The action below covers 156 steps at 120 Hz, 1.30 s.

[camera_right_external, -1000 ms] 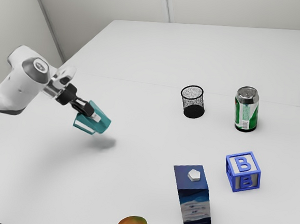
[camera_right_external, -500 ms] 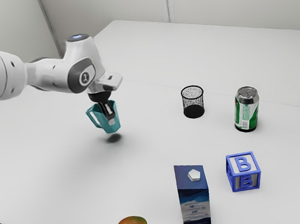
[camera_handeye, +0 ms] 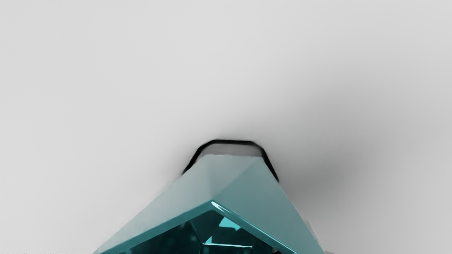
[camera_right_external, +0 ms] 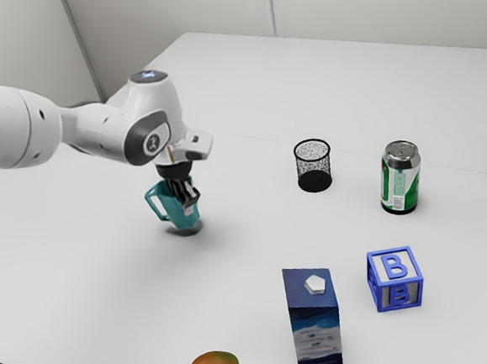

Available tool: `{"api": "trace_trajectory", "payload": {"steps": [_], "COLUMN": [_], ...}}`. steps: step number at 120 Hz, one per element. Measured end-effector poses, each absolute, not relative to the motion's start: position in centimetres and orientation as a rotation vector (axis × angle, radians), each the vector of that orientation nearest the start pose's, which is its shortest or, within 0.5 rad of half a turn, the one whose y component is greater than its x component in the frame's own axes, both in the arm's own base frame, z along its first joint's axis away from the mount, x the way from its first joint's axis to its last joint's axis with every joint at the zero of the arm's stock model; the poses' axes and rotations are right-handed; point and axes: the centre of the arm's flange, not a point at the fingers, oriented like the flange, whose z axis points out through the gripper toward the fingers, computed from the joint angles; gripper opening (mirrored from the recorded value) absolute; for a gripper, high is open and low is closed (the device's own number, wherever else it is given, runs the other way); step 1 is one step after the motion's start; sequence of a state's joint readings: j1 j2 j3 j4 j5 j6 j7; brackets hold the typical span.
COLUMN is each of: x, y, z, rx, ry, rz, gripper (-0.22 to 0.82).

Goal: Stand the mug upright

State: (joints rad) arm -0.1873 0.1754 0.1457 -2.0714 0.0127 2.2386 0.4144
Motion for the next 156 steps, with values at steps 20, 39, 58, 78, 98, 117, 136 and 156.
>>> {"api": "trace_trajectory", "payload": {"steps": [20, 39, 58, 78, 98, 117, 136, 156], "x": [57.4, 57.4, 57.3, 57.3, 57.3, 57.3, 57.2, 56.9], "y": [-2.6, -2.8, -2.8, -2.8, -2.8, -2.9, -2.9, -3.0], "z": [33.8, 33.5, 33.3, 33.4, 33.7, 34.5, 37.1, 39.9], "rx": [-3.034, -3.039, -3.047, -3.052, -3.056, -3.059, -3.061, -3.064], "ry": [0.658, 0.616, 0.580, 0.553, 0.531, 0.520, 0.511, 0.500], "rz": [0.024, 0.023, 0.022, 0.018, 0.011, -0.013, -0.076, -0.140], "gripper": [-0.18, -0.17, -0.09, 0.07, 0.24, 0.37, 0.47, 0.54]}}
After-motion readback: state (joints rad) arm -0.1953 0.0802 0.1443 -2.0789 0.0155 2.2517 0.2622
